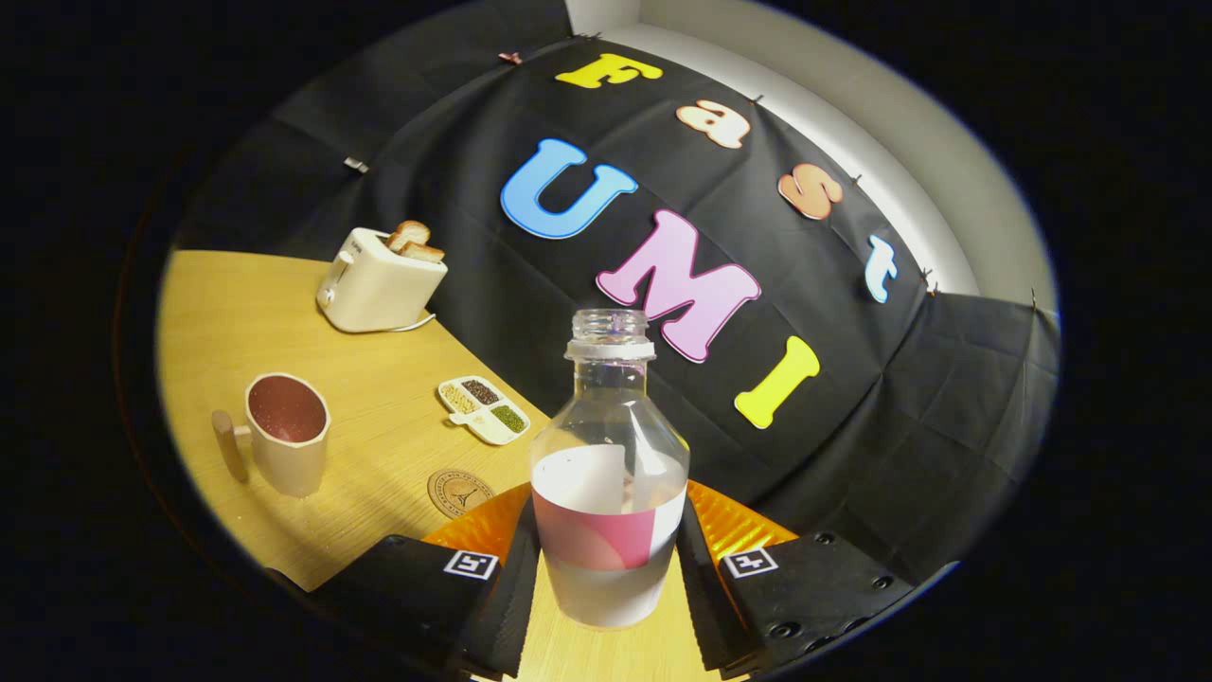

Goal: Take the bottle from table, then pour the juice into the cup, finally place the bottle on the coaster

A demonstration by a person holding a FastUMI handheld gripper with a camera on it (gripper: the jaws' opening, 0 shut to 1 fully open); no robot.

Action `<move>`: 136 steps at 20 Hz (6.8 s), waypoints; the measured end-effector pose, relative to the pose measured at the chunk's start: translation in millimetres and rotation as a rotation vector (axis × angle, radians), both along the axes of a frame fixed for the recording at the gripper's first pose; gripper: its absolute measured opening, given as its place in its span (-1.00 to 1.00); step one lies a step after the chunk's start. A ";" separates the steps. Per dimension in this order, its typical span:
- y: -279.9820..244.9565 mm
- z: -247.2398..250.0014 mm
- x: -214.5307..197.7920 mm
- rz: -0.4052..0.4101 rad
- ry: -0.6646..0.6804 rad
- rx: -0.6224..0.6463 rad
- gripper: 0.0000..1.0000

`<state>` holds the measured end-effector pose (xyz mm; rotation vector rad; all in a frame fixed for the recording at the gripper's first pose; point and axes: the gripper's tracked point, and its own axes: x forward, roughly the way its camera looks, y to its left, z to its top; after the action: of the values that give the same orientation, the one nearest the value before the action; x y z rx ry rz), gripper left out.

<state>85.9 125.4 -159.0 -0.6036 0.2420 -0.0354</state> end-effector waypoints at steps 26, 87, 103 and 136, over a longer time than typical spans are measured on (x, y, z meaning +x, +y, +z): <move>85.8 -62.7 21.3 0.293 0.141 -0.640 0.41; 105.7 -84.9 36.7 0.495 0.125 -1.052 0.41; 107.8 -87.2 44.4 0.515 0.115 -1.099 0.41; 117.5 -72.5 45.9 0.611 0.011 -1.321 0.40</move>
<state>131.8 242.9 -231.5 -1.9714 0.0006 0.4322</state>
